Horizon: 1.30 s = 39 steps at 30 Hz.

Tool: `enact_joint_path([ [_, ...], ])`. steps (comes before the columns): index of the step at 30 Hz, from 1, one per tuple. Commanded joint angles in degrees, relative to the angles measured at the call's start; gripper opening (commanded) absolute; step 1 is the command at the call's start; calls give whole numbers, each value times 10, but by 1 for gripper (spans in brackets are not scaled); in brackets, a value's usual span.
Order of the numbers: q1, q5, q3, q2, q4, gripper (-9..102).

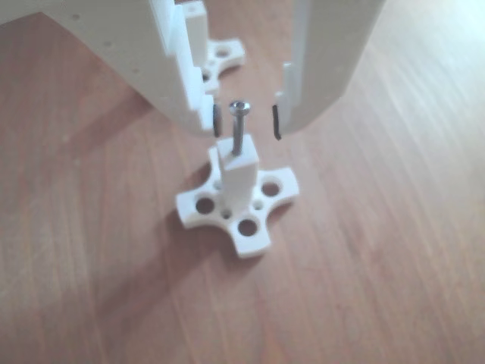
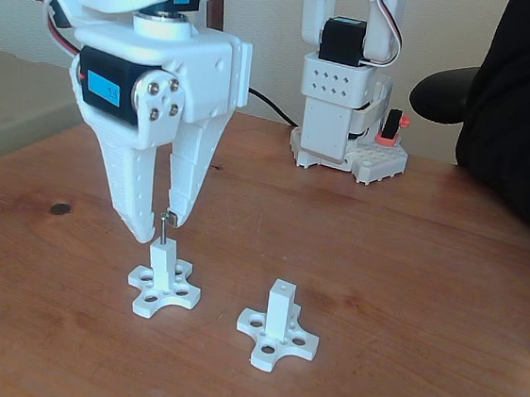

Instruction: Grab the screw and set it in the hole.

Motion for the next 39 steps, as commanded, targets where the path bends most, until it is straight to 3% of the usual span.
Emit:
enact_joint_path([
  [1,-7,-7,-52,13,-8,7],
  [39,-8,-8,-57,3,-14,6],
])
